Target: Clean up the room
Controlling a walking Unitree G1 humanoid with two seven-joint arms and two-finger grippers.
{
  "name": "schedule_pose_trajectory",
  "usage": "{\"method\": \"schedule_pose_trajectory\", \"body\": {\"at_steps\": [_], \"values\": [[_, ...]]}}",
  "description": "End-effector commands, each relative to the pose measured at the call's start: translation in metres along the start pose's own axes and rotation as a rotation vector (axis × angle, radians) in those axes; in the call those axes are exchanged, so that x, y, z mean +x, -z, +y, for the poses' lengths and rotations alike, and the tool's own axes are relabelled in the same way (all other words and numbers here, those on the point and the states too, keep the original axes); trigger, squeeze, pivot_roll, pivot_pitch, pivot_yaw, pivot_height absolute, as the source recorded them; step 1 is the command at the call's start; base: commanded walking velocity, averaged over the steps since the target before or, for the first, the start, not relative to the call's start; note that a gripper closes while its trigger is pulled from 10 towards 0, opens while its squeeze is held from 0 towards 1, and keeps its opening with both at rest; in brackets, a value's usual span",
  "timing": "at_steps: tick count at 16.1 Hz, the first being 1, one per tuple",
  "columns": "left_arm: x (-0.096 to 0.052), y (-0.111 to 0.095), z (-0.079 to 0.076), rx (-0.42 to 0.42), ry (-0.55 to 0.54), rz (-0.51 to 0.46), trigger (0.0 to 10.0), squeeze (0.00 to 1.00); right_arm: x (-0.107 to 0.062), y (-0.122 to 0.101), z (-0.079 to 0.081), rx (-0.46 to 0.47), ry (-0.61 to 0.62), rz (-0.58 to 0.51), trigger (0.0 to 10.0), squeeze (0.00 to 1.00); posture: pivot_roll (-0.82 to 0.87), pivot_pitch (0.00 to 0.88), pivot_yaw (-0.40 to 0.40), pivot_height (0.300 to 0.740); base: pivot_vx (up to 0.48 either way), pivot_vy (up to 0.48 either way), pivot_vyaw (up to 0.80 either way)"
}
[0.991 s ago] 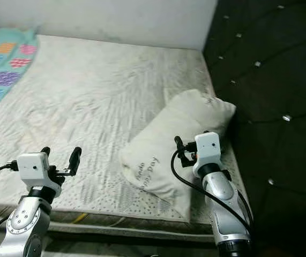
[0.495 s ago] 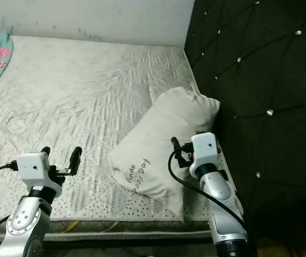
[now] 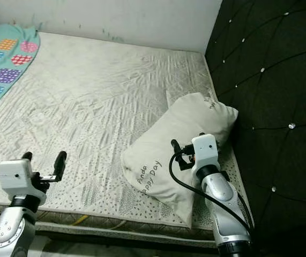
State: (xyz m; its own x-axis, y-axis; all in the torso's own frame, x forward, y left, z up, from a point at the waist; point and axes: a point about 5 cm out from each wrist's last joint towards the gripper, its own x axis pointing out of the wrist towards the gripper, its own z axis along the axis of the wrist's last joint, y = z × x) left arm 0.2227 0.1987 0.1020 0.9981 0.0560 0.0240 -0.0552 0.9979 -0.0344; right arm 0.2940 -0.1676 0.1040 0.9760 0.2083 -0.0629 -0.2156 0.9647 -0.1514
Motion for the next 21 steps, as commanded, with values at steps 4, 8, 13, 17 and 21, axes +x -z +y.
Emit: {"method": "schedule_pose_trajectory", "body": {"at_steps": [4, 8, 13, 17, 21], "values": [[-0.0005, -0.0009, -0.0028, 0.004, 0.004, 0.001, 10.0, 0.0, 0.0076, -0.0052, 0.0015, 0.003, -0.012, -0.012, 10.0, 0.0, 0.02, 0.098, -0.078, 0.74, 0.0, 0.0, 0.0], [0.0007, -0.0003, -0.0029, 0.007, 0.011, 0.005, 10.0, 0.0, 0.0059, -0.0044, 0.0032, 0.004, -0.018, -0.013, 10.0, 0.0, 0.02, 0.099, -0.075, 0.74, 0.0, 0.0, 0.0], [0.0025, -0.0009, -0.0047, 0.005, 0.016, 0.004, 10.0, 0.0, 0.0059, -0.0044, 0.0059, 0.007, -0.029, -0.013, 10.0, 0.0, 0.02, 0.106, -0.075, 0.736, 0.0, 0.0, 0.0], [0.0023, -0.0013, -0.008, 0.001, 0.022, 0.01, 10.0, 0.0, 0.0021, -0.0038, 0.0083, 0.005, -0.047, -0.005, 10.0, 0.0, 0.01, 0.144, -0.079, 0.697, 0.0, 0.0, 0.0], [0.0009, -0.0022, -0.01, -0.005, 0.02, 0.016, 10.0, 0.0, 0.0012, -0.0027, 0.008, 0.004, -0.055, 0.003, 10.0, 0.0, 0.01, 0.159, -0.083, 0.647, 0.0, 0.0, 0.0]]}}
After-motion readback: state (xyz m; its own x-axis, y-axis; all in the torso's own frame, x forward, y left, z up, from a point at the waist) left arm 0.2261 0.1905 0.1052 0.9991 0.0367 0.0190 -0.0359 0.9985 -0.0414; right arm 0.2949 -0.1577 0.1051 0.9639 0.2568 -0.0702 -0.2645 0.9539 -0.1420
